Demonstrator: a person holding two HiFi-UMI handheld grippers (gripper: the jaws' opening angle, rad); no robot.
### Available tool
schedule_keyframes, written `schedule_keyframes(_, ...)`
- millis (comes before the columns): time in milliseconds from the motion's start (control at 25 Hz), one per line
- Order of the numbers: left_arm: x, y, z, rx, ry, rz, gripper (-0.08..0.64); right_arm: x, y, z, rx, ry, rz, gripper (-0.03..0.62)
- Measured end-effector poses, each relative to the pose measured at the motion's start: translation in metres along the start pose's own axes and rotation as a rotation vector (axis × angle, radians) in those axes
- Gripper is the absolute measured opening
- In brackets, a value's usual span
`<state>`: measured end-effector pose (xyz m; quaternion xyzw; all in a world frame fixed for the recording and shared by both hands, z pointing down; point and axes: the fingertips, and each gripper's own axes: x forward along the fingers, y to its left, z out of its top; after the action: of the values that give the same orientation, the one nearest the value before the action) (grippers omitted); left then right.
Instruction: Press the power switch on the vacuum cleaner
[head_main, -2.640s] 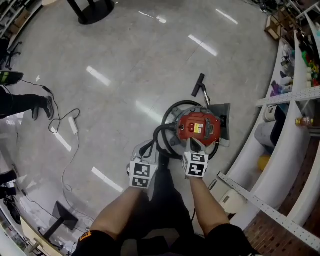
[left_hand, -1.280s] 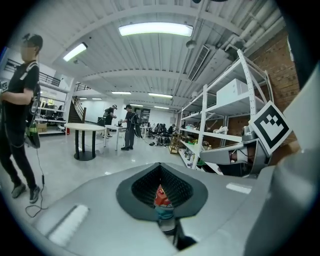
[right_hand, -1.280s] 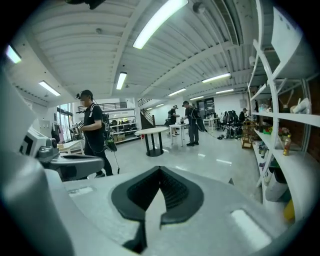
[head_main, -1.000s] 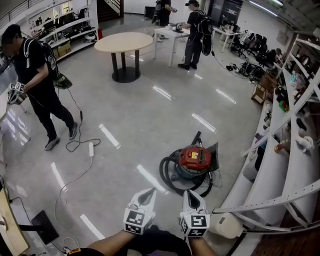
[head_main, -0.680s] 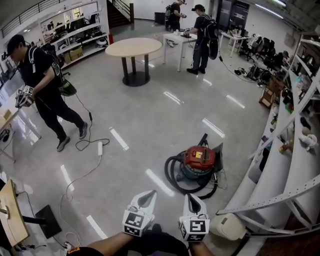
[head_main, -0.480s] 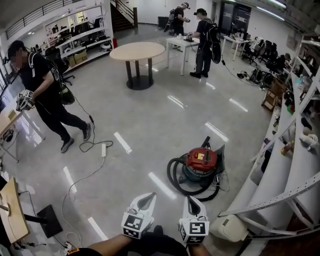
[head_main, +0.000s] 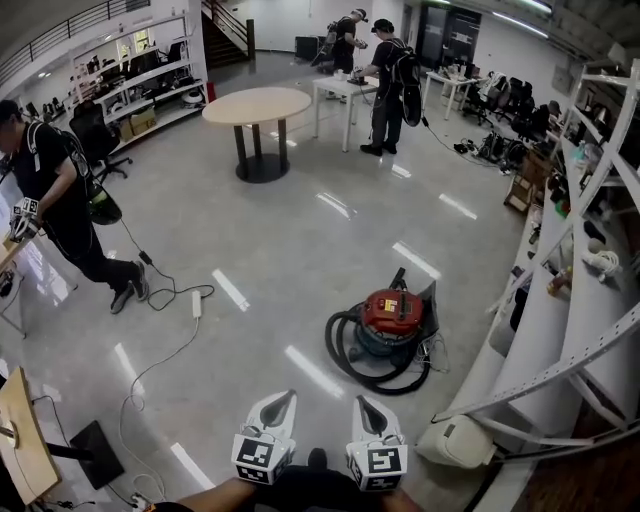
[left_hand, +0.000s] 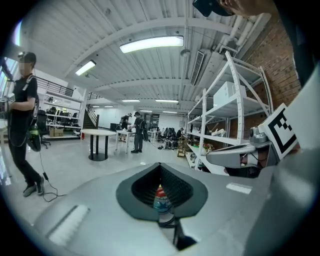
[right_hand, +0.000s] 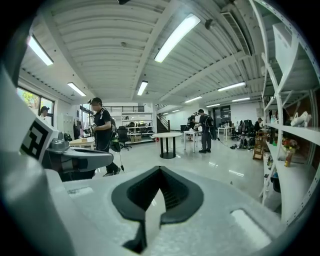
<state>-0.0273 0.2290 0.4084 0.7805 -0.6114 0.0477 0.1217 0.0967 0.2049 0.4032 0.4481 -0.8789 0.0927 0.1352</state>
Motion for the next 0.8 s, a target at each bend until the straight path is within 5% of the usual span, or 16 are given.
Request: schedule_keyframes(800,-0.031,0.057,-0.002,0.002,-0.003,-0.089,0.015,0.010,0.068,-0.003,0.023,0.017,-0.083,-0.008)
